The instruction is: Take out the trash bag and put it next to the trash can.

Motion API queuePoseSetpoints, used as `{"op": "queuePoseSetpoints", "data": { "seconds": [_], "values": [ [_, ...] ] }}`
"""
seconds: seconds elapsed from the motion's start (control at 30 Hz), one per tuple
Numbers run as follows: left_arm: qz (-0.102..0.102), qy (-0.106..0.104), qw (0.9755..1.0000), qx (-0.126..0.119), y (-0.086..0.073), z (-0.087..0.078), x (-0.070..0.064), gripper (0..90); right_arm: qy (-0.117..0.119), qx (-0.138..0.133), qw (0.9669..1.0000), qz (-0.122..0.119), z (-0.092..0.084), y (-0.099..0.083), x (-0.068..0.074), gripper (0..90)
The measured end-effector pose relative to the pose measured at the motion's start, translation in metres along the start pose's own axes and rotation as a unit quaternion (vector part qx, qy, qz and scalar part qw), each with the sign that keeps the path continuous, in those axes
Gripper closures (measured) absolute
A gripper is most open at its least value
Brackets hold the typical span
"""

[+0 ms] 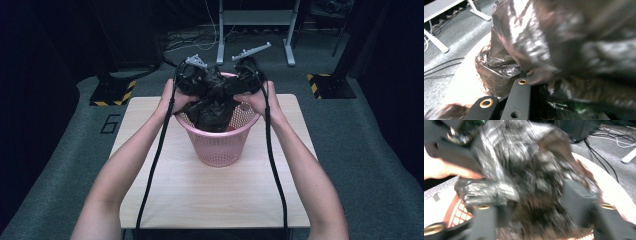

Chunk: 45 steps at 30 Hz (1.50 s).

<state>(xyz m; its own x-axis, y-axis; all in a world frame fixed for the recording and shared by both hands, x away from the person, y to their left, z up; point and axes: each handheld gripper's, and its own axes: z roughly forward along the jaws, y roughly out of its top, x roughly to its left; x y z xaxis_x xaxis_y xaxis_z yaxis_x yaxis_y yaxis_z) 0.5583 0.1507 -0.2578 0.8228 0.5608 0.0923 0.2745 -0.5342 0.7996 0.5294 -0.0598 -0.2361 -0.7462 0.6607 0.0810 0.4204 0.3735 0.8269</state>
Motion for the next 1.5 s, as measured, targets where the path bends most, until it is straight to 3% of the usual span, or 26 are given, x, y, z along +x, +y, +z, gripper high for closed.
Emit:
{"op": "queuePoseSetpoints", "data": {
  "seconds": [0.23, 0.57, 0.8, 0.93, 1.1, 1.2, 1.3, 1.5],
  "values": [
    [-0.013, 0.015, 0.9994, -0.027, 0.005, -0.021, 0.006, 85.5, -0.026, -0.012, 0.9996, 0.010, -0.025, -0.018, -0.013, 14.4],
    [-0.029, 0.033, 0.9975, -0.056, 0.003, -0.049, 0.018, 85.5, -0.067, -0.046, 0.9963, 0.027, -0.056, -0.061, -0.030, 3.7],
    [-0.035, 0.037, 0.9965, -0.066, -0.001, -0.059, 0.020, 85.5, -0.115, -0.073, 0.9888, 0.061, -0.071, -0.122, -0.048, 0.0],
    [-0.033, 0.039, 0.9962, -0.071, -0.002, -0.065, 0.020, 85.5, -0.141, -0.061, 0.9838, 0.093, -0.064, -0.179, -0.064, 0.0],
    [-0.032, 0.044, 0.9955, -0.078, -0.004, -0.072, 0.020, 85.4, -0.177, -0.006, 0.9773, 0.116, -0.040, -0.253, -0.076, 0.0],
    [-0.035, 0.046, 0.9947, -0.085, -0.006, -0.076, 0.021, 85.4, -0.196, 0.022, 0.9730, 0.121, -0.027, -0.287, -0.078, 0.0],
    [-0.041, 0.048, 0.9937, -0.093, -0.008, -0.081, 0.023, 85.4, -0.200, 0.036, 0.9698, 0.135, -0.018, -0.309, -0.079, 0.0],
    [-0.050, 0.052, 0.9916, -0.107, -0.013, -0.093, 0.030, 85.3, -0.214, 0.052, 0.9649, 0.144, -0.007, -0.331, -0.081, 0.0]
  ]
}}
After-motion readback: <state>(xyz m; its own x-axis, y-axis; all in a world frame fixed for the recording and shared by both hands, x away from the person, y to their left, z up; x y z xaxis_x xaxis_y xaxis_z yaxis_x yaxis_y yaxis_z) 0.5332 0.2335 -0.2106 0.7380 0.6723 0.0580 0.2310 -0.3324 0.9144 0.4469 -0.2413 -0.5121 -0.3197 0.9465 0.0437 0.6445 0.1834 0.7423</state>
